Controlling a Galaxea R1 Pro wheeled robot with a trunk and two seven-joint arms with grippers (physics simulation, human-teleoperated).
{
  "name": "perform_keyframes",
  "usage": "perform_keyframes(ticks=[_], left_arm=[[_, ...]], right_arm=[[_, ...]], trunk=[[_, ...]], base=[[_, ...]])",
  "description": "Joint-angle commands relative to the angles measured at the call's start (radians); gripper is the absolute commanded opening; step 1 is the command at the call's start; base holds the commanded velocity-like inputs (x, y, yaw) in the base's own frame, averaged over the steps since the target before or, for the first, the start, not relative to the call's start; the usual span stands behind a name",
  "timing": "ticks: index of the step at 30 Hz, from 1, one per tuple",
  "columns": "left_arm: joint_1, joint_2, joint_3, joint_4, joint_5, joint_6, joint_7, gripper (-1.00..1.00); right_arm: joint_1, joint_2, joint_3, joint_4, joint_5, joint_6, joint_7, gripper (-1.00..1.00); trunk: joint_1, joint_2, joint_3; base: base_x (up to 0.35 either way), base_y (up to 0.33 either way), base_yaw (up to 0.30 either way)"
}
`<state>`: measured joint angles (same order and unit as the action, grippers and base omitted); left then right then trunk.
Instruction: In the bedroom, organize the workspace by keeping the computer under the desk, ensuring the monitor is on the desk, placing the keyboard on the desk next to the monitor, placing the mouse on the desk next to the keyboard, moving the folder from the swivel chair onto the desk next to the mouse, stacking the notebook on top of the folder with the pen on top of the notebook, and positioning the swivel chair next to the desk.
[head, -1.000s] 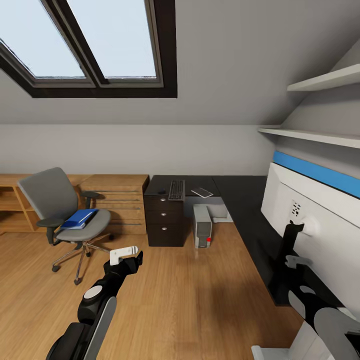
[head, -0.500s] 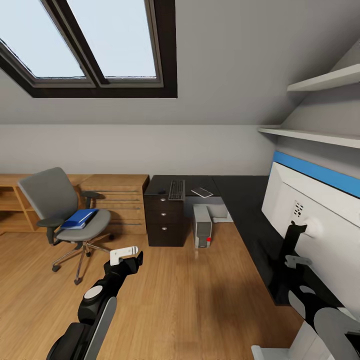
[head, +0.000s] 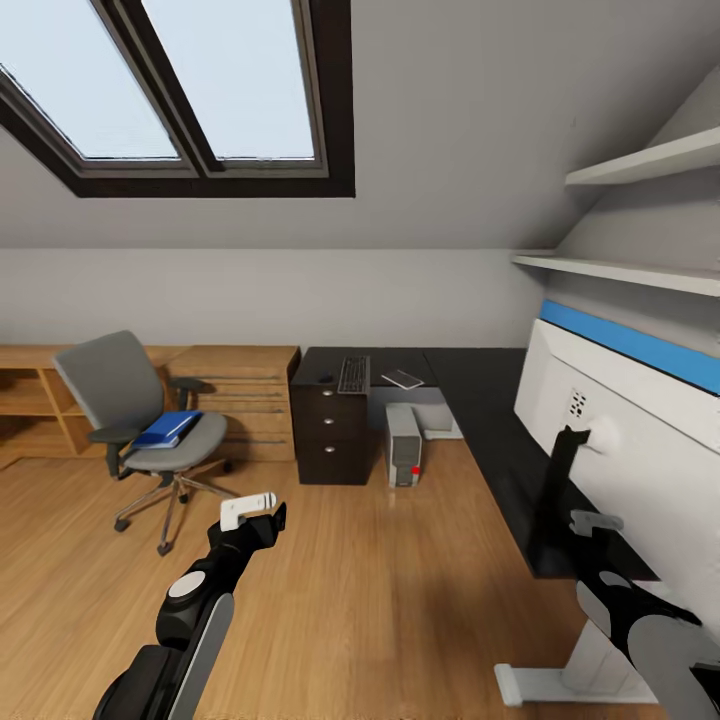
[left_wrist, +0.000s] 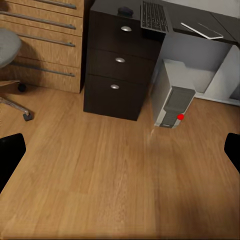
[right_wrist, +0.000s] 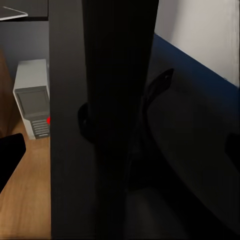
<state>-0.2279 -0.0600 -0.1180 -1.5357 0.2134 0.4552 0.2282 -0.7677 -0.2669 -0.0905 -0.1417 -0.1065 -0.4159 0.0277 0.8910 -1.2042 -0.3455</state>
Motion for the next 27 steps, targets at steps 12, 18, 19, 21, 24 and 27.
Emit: perform_keyframes(ticks=[12,18,19,21,24,27], left_arm=[[-0.001,0.0,-0.002,0.002,0.011,0.003,0.009,1.0],[-0.001,0.0,-0.002,0.008,0.012,0.002,0.011,1.0],[-0.001,0.0,-0.002,0.008,0.012,0.001,0.011,1.0],[-0.001,-0.001,-0.003,0.01,0.012,0.001,0.011,1.0],[-0.001,-0.001,-0.003,0.013,0.012,0.001,0.011,1.0],[-0.001,-0.001,-0.003,0.015,0.012,0.0,0.011,1.0]], right_arm=[[-0.001,0.0,-0.003,-0.001,-0.008,-0.007,0.002,1.0],[0.001,0.002,-0.006,-0.029,-0.016,-0.134,0.001,1.0],[0.002,0.003,-0.006,-0.032,-0.016,-0.138,0.001,1.0],[0.004,0.016,-0.006,-0.053,-0.016,-0.15,0.001,1.0],[0.016,0.035,-0.006,-0.09,-0.013,-0.156,0.0,1.0],[0.037,0.044,-0.006,-0.126,-0.011,-0.158,-0.002,1.0]], trunk=[[0.0,-0.001,-0.001],[0.0,-0.001,-0.001],[0.0,-0.001,-0.001],[0.0,-0.001,-0.001],[0.0,-0.001,-0.001],[0.0,-0.001,-0.001]], base=[[-0.187,-0.126,0.0],[-0.111,-0.109,0.0],[-0.015,-0.015,0.0],[-0.008,-0.008,0.0],[-0.003,-0.003,0.0],[-0.002,-0.002,0.0]])
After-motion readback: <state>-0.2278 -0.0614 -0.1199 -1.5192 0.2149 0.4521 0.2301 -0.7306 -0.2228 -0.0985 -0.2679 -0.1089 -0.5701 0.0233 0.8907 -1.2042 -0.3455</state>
